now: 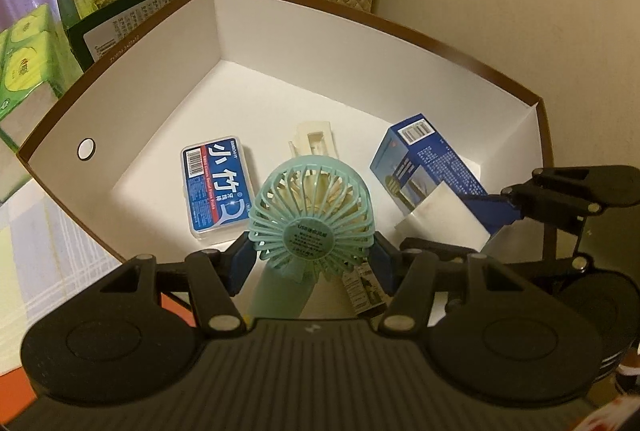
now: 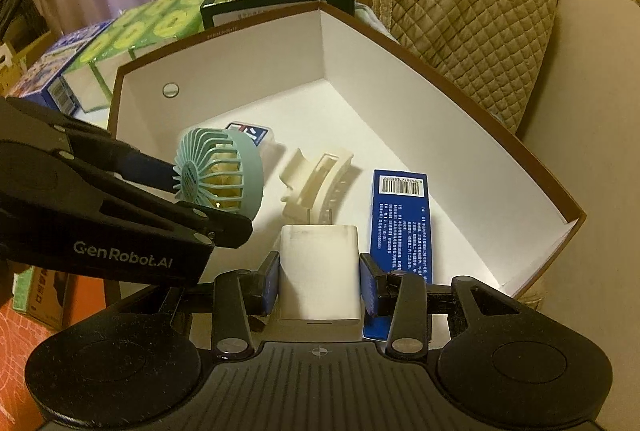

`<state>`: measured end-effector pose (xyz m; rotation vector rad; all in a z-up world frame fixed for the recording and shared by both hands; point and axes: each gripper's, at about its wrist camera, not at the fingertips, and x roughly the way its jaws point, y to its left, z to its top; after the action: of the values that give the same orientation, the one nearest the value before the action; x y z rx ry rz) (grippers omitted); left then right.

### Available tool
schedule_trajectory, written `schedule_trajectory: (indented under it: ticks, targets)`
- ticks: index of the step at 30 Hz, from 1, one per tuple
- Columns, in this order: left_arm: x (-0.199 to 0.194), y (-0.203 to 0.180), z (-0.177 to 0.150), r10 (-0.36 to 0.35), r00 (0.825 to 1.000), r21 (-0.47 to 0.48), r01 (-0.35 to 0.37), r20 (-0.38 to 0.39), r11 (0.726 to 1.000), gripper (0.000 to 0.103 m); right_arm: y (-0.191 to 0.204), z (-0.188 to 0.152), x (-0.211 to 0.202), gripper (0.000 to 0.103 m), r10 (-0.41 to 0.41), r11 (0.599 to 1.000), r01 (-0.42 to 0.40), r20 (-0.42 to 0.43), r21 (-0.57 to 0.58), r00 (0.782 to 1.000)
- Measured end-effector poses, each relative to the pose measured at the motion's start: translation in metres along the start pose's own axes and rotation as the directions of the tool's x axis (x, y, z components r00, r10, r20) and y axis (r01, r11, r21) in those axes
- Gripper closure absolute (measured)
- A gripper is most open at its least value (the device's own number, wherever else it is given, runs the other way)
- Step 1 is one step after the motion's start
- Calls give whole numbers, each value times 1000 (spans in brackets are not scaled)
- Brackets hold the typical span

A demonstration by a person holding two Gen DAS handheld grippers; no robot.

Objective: Organize rigid objects
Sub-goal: 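Open both tools to release the fan and charger into the box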

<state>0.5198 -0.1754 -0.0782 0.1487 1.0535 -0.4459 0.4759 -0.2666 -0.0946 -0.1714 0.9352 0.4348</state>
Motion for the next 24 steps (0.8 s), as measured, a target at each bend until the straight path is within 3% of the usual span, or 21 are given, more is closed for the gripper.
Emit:
schedule_trajectory:
  ticks: [24]
  targets:
    - [-1,6,-4,10,1000,11,-10,-7,1000,45,-3,3,7,65,-35,999,35,-23,-15,999]
